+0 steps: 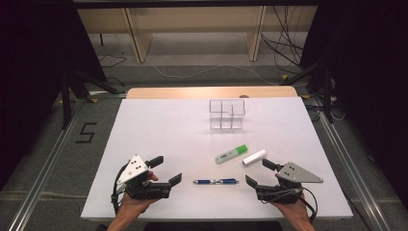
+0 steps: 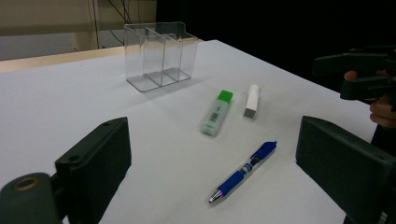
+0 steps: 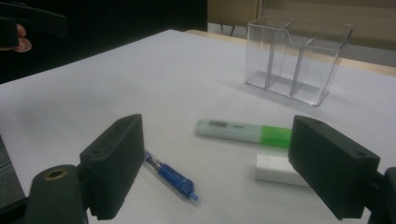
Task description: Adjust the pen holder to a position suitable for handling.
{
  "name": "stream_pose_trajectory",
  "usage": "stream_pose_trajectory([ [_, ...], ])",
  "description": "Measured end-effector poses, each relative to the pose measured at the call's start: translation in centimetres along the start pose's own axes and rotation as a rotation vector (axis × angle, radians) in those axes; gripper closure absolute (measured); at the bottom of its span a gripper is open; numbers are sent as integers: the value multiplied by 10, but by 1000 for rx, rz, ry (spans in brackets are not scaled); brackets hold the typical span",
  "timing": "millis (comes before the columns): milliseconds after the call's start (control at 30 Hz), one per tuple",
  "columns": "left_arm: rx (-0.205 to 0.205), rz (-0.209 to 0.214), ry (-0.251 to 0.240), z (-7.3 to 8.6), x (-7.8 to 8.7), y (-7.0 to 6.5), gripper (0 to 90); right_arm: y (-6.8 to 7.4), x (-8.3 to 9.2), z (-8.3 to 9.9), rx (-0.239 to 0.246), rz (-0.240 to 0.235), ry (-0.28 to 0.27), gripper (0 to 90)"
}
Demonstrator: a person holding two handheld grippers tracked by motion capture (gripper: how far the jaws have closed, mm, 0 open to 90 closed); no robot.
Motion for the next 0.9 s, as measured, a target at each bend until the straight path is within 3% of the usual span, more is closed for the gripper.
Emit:
stream_pose_trajectory([
  [900,14,-11,-4,0,0,4,97,-8,-1,-9,-4,29,-14,208],
])
Point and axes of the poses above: each handheld gripper's, and its own axes: x roughly backward along the jaws, z roughly out of its underside, y roughly to its left, the point moved 4 cm from there along -x, roughly forward along the jaws, and after that the axes turned 11 degrees about y, right-handed, at the moved point
